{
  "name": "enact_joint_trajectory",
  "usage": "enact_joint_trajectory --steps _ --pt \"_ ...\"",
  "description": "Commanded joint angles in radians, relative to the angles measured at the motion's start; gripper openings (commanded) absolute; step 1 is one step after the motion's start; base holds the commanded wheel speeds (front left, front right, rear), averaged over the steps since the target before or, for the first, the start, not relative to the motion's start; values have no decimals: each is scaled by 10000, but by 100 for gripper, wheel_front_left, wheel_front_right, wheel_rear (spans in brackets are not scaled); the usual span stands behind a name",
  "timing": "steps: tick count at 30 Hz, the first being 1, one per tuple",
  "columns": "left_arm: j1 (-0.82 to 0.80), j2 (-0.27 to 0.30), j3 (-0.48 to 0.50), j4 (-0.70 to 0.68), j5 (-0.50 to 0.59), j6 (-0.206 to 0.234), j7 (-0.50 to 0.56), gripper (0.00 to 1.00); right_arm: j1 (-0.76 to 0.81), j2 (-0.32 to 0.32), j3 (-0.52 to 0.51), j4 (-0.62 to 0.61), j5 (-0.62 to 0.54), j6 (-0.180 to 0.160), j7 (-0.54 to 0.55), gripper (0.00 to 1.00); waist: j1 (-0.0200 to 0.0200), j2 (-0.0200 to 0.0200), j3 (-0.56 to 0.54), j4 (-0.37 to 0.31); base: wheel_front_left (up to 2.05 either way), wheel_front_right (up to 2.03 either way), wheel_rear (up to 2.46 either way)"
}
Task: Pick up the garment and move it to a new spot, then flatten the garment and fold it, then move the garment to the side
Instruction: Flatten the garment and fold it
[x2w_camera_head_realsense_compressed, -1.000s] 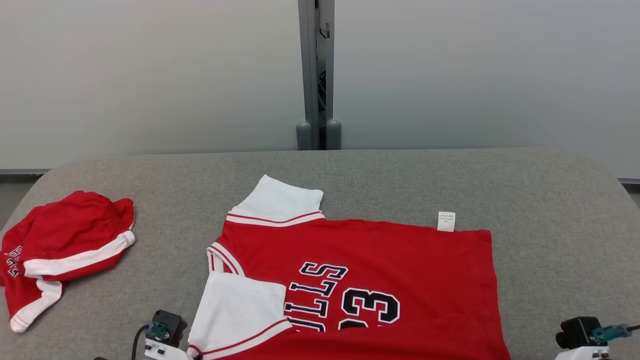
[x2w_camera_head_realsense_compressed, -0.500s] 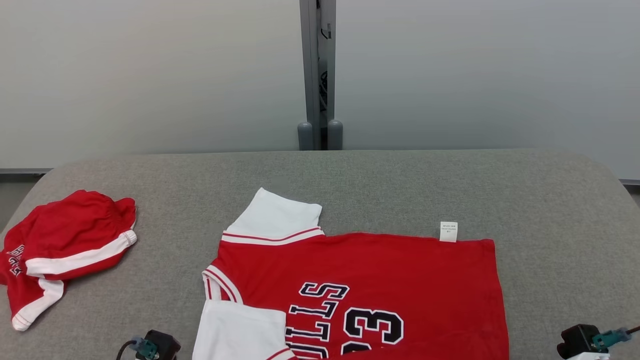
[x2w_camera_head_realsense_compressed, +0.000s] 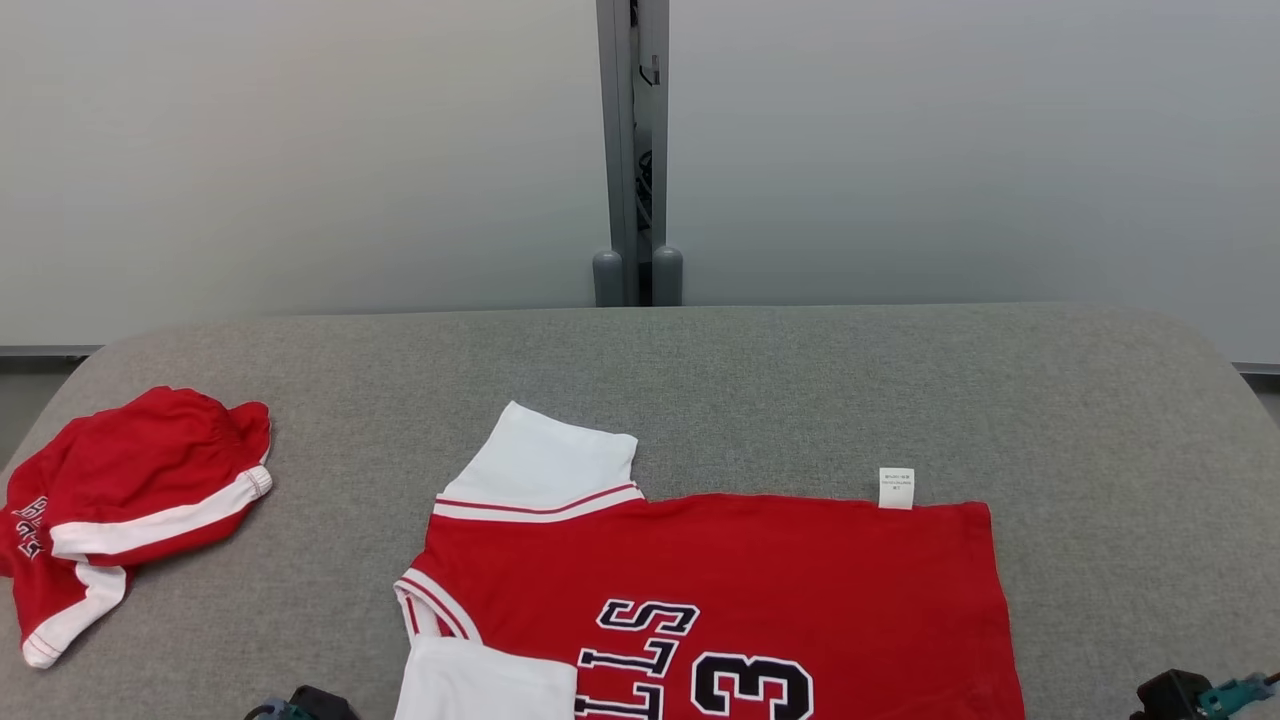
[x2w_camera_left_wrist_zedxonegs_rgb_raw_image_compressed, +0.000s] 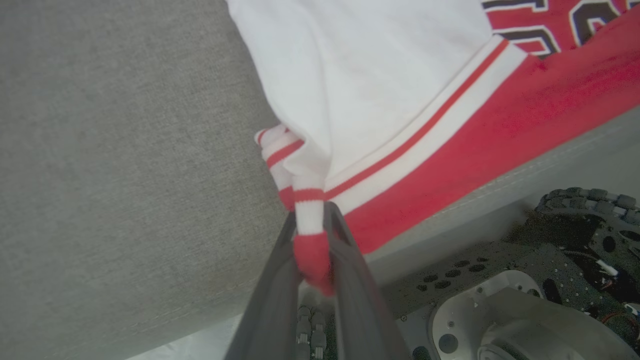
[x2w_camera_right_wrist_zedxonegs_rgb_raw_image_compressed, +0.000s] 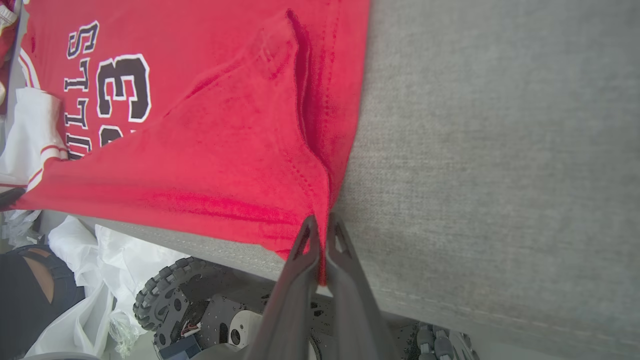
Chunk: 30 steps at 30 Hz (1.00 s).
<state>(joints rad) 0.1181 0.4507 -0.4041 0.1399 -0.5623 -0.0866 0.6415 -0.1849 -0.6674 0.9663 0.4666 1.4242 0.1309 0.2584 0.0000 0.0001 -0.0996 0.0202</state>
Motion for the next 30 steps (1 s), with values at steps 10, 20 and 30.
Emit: enact_joint_trajectory --steps 10,20,30 --pt "-312 345 362 -144 639 684 -689 100 -397 20 -219 535 -331 -1 -844 100 0 -1 -135 -27 0 0 0" --pt "-1483 -320 1368 -47 1576 1859 -4346 100 -1293 208 -792 1004 -2390 -1 -4725 100 0 -1 -299 -152 0 0 0" --pt "-2023 -1962 1658 1409 1869 2238 -8853 100 -236 2609 -6246 -888 -8322 -1 -5225 100 0 -1 -302 -640 0 0 0"
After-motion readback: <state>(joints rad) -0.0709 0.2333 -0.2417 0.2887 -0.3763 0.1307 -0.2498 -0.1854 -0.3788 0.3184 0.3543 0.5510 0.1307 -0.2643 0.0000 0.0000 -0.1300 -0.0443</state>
